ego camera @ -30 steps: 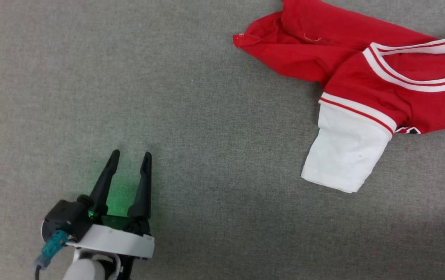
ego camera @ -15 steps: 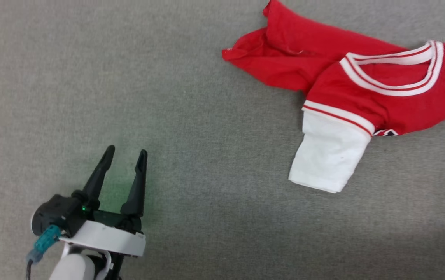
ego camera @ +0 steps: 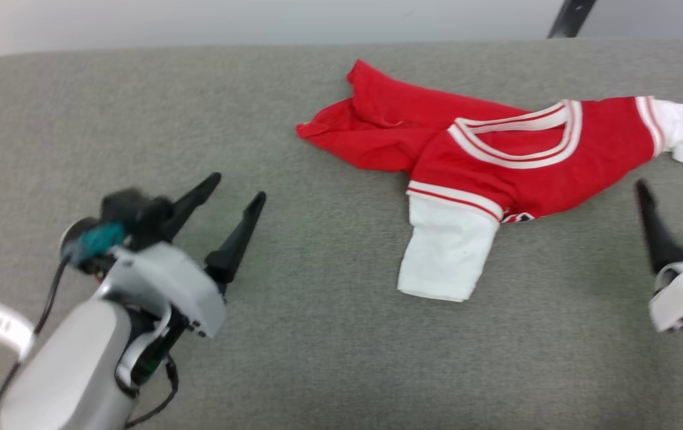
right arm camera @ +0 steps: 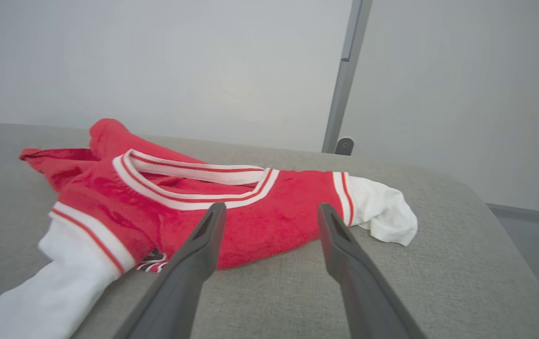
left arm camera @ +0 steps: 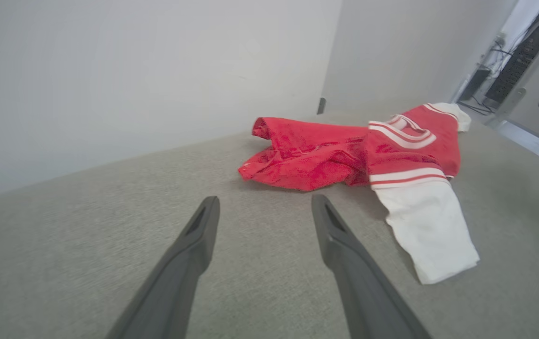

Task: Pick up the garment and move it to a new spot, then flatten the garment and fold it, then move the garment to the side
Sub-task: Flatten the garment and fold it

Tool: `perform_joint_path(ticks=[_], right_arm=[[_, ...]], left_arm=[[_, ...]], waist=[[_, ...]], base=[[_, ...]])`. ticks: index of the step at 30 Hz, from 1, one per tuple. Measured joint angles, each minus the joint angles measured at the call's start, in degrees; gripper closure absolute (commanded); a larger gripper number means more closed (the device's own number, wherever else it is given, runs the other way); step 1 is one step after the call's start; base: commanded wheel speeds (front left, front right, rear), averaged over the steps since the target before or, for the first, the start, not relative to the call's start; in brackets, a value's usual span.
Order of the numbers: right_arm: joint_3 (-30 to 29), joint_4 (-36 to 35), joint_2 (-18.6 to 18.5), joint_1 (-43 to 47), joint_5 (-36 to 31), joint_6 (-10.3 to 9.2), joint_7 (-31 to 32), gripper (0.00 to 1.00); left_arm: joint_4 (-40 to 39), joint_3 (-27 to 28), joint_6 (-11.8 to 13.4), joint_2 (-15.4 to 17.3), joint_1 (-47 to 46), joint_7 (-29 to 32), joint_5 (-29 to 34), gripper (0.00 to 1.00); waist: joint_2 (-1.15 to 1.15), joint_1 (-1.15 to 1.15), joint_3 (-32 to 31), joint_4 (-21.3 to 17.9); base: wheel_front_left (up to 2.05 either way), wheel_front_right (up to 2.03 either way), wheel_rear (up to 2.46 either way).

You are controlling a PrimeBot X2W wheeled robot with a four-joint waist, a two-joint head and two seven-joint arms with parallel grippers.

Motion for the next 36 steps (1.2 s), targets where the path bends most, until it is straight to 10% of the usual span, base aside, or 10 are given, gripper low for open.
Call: perform_joint_path(ticks=[12, 36], right_arm=[[1.12, -10.55, 3.46, 7.51, -2.36, 0.00, 0.09, 0.00], [4.14, -8.42, 7.49, 4.93, -3.35, 0.00, -3.02, 0.00]], left_arm=[[8.67, -12.89, 0.11, -1.70, -14.24, 37.12, -20.79, 0.00], [13.40, -17.00, 1.09, -5.60, -14.95, 40.44, -21.49, 0.00]], waist=[[0.00, 0.00, -2.82, -5.56], [0.00, 0.00, 3.33, -12.75]], base=[[0.00, 0.00, 0.00], [0.00, 0.00, 0.00]])
